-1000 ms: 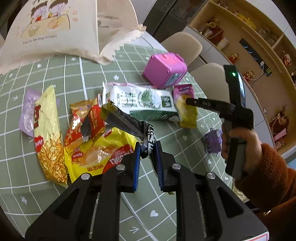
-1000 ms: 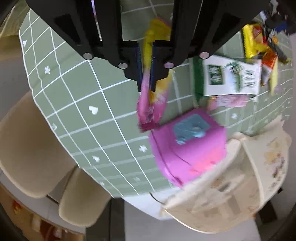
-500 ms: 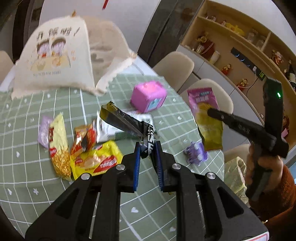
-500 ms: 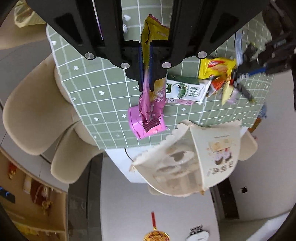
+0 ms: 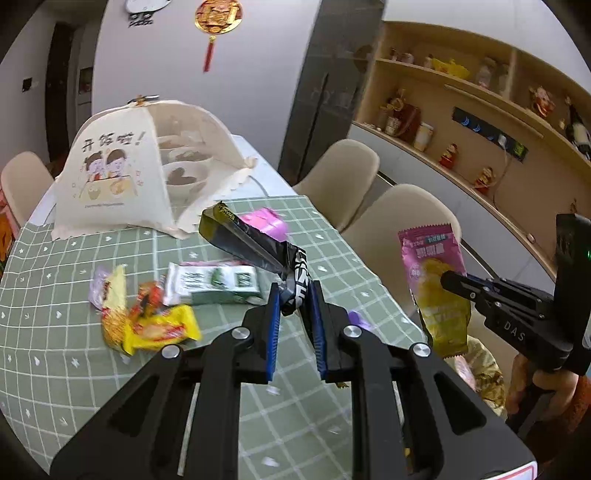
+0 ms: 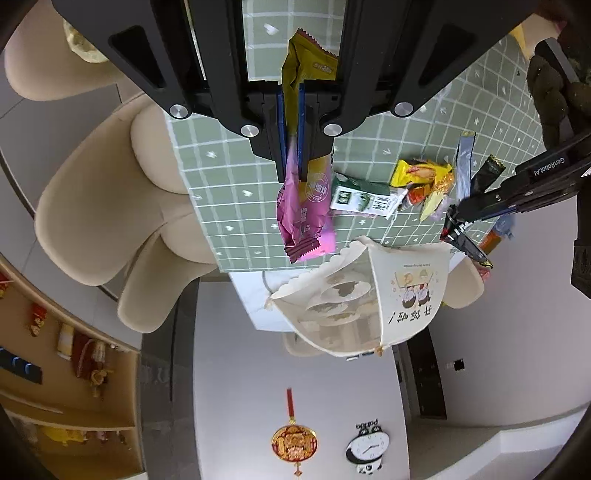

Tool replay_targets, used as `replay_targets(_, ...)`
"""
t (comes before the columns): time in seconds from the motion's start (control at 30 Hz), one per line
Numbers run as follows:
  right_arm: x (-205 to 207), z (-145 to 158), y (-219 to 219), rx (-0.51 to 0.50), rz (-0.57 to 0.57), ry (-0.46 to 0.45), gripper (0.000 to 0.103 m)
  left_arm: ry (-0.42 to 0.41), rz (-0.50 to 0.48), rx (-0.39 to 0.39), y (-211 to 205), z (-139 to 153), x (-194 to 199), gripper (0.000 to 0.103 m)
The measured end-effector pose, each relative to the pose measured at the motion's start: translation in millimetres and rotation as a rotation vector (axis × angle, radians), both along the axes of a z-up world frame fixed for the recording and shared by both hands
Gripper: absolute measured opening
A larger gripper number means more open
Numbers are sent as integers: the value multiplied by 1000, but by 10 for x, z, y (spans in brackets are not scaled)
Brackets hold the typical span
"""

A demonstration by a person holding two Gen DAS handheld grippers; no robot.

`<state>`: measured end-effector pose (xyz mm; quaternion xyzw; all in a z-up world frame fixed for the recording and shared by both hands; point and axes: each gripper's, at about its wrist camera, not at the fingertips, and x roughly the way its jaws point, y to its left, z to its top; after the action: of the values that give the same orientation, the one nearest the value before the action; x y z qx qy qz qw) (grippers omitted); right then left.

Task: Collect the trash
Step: 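Carry the black wrapper and pink snack bag with both tools to the trash bag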

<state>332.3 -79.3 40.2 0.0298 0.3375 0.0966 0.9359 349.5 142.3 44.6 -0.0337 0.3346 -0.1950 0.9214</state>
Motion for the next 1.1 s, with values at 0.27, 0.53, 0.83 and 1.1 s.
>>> replay_targets(0.27, -663, 53, -779, 17, -70, -46, 7, -43, -80, 52, -802, 76, -555, 15)
replay_targets(0.53, -1329, 31, -1563, 4, -182, -64, 7, -49, -196, 56, -1630, 49, -984, 15)
replay_targets(0.83, -1810, -151, -2173, 0, -296, -46, 7, -12, -326, 55, -2342, -84, -1267, 15)
replay_targets(1.1, -2117, -238, -2615, 5, -409, -49, 7, 161, -506, -71, -2800, -411, -1188, 15)
